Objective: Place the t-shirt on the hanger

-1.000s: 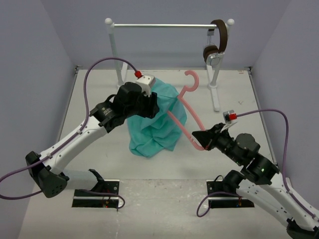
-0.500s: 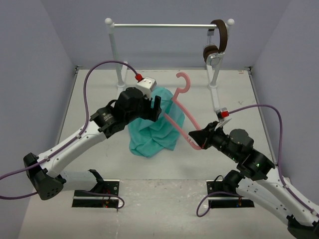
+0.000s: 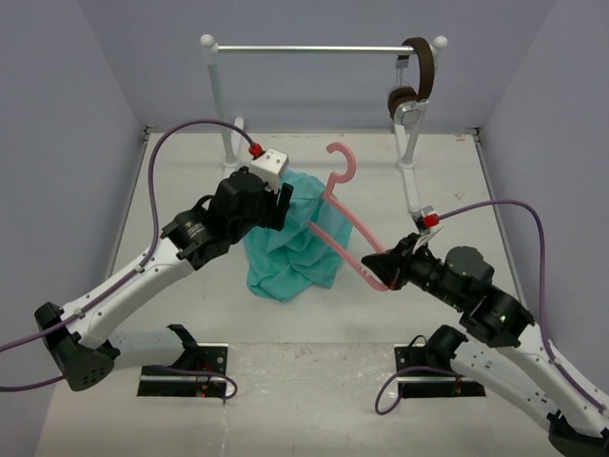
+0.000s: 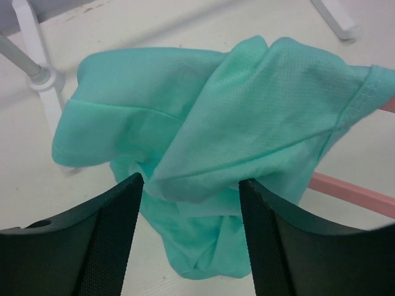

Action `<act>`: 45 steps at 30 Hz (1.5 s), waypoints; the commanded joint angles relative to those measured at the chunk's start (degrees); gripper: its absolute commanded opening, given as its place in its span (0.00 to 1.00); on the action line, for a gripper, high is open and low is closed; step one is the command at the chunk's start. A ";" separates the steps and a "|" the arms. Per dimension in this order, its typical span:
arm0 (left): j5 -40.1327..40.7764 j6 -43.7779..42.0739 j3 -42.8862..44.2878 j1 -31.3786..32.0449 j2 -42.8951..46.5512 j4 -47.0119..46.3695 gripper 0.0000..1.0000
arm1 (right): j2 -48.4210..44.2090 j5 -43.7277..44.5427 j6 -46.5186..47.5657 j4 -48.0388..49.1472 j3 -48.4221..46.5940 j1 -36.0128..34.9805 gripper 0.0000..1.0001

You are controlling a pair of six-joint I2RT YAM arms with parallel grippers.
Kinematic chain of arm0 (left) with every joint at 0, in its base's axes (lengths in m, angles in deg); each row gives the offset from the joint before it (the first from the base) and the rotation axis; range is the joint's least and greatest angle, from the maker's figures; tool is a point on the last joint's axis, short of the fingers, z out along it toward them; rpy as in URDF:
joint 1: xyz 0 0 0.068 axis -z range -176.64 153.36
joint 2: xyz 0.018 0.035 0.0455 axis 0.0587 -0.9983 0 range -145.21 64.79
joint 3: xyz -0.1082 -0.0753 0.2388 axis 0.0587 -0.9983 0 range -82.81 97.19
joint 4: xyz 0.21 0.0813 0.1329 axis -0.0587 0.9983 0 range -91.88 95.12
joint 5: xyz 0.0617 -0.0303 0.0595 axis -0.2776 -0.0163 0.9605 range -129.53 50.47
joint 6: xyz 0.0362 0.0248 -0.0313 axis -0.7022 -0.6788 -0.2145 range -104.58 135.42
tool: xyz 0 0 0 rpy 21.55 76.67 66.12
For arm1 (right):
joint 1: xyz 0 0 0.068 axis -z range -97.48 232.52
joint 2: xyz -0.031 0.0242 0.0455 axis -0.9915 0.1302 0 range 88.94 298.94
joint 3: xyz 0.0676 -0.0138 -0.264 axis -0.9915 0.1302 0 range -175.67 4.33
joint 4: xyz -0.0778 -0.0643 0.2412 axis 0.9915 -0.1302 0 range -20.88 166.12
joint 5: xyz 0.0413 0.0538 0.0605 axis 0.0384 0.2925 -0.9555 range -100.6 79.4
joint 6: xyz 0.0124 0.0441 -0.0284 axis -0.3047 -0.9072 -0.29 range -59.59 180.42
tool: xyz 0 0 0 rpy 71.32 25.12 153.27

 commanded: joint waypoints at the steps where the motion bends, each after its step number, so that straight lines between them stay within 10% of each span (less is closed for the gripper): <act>1: -2.15 -3.92 2.01 -1.71 -2.43 -1.78 0.51 | -1.46 -4.96 2.37 2.12 -4.60 -0.07 0.00; 5: -5.67 -4.11 3.48 -1.71 -3.92 -1.27 0.05 | -2.37 -4.67 2.55 1.42 -5.95 -0.07 0.00; 7: -4.04 -4.11 4.26 -1.71 -3.67 -0.41 0.00 | -2.54 -3.64 2.98 -0.05 -6.38 -0.07 0.00; 24: 9.87 -22.50 14.10 -1.71 2.22 10.95 0.00 | -5.19 -6.15 11.45 -2.87 -2.25 -0.07 0.00; 34: -1.02 -34.68 14.15 -1.71 5.48 6.00 0.00 | -11.83 -10.19 11.76 3.71 -0.78 -0.07 0.00; 45: -14.29 -35.69 19.75 -1.54 3.67 10.84 0.00 | 1.29 -19.71 12.98 15.92 0.76 -0.10 0.00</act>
